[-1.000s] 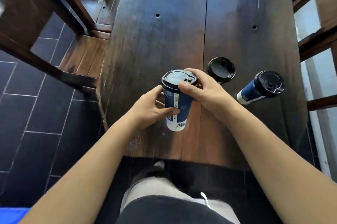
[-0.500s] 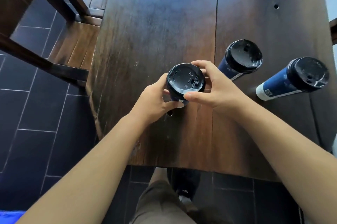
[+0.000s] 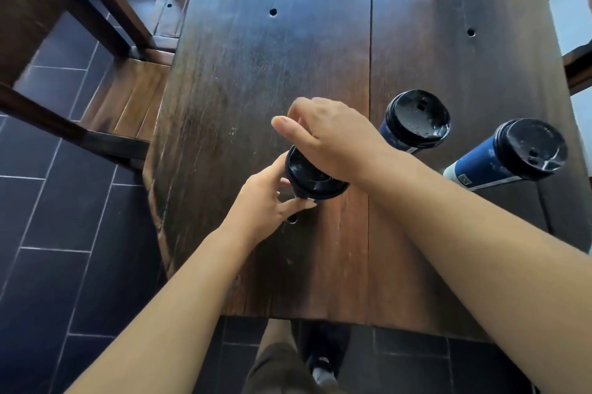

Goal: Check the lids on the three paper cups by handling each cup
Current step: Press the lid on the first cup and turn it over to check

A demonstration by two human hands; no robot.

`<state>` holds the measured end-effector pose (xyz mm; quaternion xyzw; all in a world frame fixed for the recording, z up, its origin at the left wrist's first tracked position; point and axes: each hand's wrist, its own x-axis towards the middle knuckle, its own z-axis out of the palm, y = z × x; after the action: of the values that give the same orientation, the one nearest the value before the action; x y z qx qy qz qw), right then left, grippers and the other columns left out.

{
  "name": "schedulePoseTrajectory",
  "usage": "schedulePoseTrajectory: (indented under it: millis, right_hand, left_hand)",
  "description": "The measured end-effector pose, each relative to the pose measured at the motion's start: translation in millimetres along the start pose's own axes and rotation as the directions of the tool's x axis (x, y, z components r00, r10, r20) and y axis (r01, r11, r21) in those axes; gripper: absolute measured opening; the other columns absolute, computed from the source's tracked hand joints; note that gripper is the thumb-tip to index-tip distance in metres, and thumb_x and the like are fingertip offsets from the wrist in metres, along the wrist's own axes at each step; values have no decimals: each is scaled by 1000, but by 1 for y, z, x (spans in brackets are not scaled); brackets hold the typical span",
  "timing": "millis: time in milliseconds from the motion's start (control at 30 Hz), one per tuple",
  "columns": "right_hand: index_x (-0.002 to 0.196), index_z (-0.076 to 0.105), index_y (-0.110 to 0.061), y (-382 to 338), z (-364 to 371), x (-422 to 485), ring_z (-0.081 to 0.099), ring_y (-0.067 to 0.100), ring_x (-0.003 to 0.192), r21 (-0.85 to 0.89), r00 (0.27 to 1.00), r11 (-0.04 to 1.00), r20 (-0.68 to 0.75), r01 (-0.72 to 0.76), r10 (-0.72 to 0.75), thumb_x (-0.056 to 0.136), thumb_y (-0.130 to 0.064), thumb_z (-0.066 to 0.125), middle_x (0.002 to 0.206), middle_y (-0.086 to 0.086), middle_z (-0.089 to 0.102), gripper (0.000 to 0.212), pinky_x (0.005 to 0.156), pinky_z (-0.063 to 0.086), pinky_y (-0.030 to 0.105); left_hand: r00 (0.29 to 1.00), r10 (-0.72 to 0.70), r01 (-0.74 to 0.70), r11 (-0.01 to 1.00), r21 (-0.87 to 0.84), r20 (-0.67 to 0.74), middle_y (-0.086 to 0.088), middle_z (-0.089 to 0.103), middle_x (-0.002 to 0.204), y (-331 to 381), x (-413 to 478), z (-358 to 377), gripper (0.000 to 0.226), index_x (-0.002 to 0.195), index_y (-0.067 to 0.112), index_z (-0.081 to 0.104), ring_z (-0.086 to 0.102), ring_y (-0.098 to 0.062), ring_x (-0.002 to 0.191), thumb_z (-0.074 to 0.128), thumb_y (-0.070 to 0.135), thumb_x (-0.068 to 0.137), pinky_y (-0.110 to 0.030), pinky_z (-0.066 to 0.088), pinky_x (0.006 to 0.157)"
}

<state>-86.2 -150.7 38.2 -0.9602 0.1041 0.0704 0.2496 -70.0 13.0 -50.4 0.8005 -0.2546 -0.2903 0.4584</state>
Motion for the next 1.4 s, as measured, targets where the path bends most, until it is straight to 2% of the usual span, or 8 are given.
schedulePoseTrajectory:
  millis: [167, 333, 500, 600, 900, 1067, 1200, 1400]
  right_hand:
    - [89, 59, -16, -5, 19, 4, 61, 28, 86, -230, 1000, 973, 21, 15, -11, 101, -64, 27, 87, 2, 55, 59, 71, 42, 38]
    - [78, 56, -13, -8, 24, 1, 57, 30, 78, -228, 1000, 974, -15, -3, 0, 101, -42, 35, 83, 6, 55, 43, 67, 39, 36]
    - [79, 52, -15, -10, 26, 0, 50, 29, 75, -212, 999, 977, -38, -12, 4, 98, -36, 37, 84, 4, 52, 32, 68, 36, 36]
    - [86, 60, -14, -9, 24, 1, 47, 29, 76, -221, 999, 975, -36, -19, 11, 99, -35, 38, 85, 3, 50, 34, 69, 35, 36]
    - [95, 66, -10, -12, 25, 0, 64, 36, 85, -228, 999, 974, -50, 8, -20, 100, -35, 39, 84, 3, 50, 37, 67, 38, 36]
    - [96, 65, -11, -11, 25, -1, 61, 30, 82, -194, 999, 981, -52, 7, -18, 100, -37, 38, 84, 2, 50, 39, 69, 42, 37]
    - [92, 58, -12, -7, 24, -1, 54, 28, 79, -158, 998, 987, -65, -33, 23, 100, -45, 41, 86, 1, 54, 38, 70, 38, 36]
    - [92, 68, -16, -8, 6, -8, 66, 28, 83, 7, 968, 1000, -251, -22, 23, 95, -51, 52, 90, 1, 71, 38, 70, 48, 36]
  left_hand:
    - [1000, -10, 10, 1000, 18, -12, 20, 74, 100, 4, 0, 0, 63, 132, 36, 55, 70, -5, 96, 89, 26, 80, -40, 60, 88]
    - [999, -48, 48, 999, 16, -23, 13, 76, 96, 2, -3, 1, 59, 125, 38, 57, 71, -4, 93, 90, 28, 78, -40, 61, 83]
    - [998, -62, 62, 998, 6, -24, 14, 77, 93, 1, -4, 1, 52, 118, 38, 58, 71, 1, 86, 89, 23, 79, -35, 62, 76]
    - [997, -65, 65, 998, -2, -27, 13, 77, 93, 7, -1, 1, 54, 120, 38, 58, 72, 0, 86, 89, 22, 79, -36, 62, 76]
    - [992, -118, 117, 992, -36, -33, 16, 77, 94, 13, -7, 0, 57, 123, 35, 60, 74, 1, 82, 91, 19, 77, -35, 62, 80]
    - [991, -129, 129, 992, -15, -25, 14, 78, 94, 12, -7, 2, 61, 127, 36, 57, 75, -2, 85, 90, 18, 78, -38, 63, 80]
    - [990, -137, 136, 990, -24, -21, 16, 76, 96, 17, -10, 5, 60, 131, 34, 55, 73, 1, 84, 86, 16, 82, -31, 62, 78]
    - [990, -136, 133, 989, -57, -39, 17, 75, 103, 24, -15, -2, 59, 128, 35, 58, 72, 0, 91, 87, 22, 79, -23, 58, 78]
